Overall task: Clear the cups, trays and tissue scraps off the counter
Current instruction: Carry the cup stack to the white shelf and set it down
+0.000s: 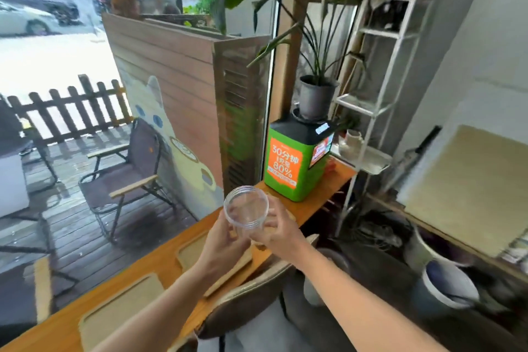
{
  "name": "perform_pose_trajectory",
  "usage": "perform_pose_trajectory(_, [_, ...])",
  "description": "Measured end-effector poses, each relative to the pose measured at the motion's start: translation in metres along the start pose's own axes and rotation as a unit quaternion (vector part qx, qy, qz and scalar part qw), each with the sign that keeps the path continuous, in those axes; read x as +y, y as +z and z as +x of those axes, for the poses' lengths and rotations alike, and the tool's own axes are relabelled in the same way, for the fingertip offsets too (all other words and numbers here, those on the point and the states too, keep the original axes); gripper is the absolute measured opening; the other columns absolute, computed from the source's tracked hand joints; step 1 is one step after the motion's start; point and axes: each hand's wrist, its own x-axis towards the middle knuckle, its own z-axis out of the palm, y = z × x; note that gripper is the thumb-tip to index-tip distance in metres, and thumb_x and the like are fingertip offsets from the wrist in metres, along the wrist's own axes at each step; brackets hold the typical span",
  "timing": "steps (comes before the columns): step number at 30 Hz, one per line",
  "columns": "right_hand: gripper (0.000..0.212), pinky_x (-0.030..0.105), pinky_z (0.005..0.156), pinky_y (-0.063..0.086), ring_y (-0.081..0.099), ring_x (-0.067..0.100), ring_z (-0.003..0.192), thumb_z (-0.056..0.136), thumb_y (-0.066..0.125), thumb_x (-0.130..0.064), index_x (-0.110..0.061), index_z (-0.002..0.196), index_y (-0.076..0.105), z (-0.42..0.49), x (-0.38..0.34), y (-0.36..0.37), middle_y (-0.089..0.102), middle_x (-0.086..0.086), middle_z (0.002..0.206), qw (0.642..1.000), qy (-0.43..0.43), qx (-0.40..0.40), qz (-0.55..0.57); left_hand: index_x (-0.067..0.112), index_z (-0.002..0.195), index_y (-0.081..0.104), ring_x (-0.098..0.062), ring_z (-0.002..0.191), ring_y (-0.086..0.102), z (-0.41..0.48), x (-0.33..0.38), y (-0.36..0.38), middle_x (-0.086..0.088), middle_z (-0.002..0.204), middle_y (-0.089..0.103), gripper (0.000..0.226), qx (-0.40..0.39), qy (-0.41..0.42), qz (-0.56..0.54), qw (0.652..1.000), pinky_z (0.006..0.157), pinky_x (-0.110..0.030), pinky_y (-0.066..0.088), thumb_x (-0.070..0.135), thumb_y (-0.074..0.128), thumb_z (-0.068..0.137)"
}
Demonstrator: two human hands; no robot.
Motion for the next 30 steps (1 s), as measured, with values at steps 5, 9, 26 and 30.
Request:
perform_pose_trajectory(5, [0.076,0.006,0.065,0.05,0.061,-0.017,0.092,0.08,0.081,-0.029,-0.038,0.141,0.036,-0.02,0.007,-0.038,0.053,-0.023,0.115,0.998,0.028,0.018,0.05,0.039,0.126,0.051,-0.012,0.11,0.059,0.011,0.021,0.031,0.009,0.121,0.059,0.055,-0.037,0.026,0.019,0.999,0.087,-0.042,0.056,0.031,0.078,0.079])
perform_pose_trajectory(9, [0.069,0.012,0.073,0.052,0.062,-0.002,0.102,0.079,0.083,-0.028,-0.047,0.128,0.039,-0.03,0.018,-0.076,0.056,-0.019,0.116,0.996,0.021,0.049,0.073,0.035,0.137,0.036,-0.019,0.11,0.061,0.021,0.041,0.067,0.004,0.126,0.057,0.074,-0.052,0.038,0.02,0.998,0.086,-0.046,0.056,0.028,0.08,0.078])
perform_pose_trajectory(26, [0.069,0.042,0.087,0.06,0.068,0.011,0.103,0.059,0.08,-0.049,-0.063,0.116,0.043,-0.124,0.15,-0.366,0.063,-0.01,0.116,0.969,0.116,0.201,0.088,0.055,0.128,0.028,0.0,0.111,0.059,0.068,0.137,0.394,0.024,0.12,0.059,0.087,-0.197,0.029,-0.026,0.98,0.087,-0.025,0.054,0.038,0.085,0.064])
perform_pose_trajectory(30, [0.076,0.046,0.089,0.059,0.067,0.017,0.106,0.058,0.079,-0.051,-0.052,0.125,0.043,-0.142,0.17,-0.405,0.065,-0.004,0.117,0.962,0.14,0.224,0.073,0.054,0.129,0.031,-0.007,0.11,0.063,0.072,0.14,0.442,0.012,0.12,0.065,0.09,-0.232,0.011,-0.038,0.972,0.089,-0.038,0.057,0.031,0.087,0.062])
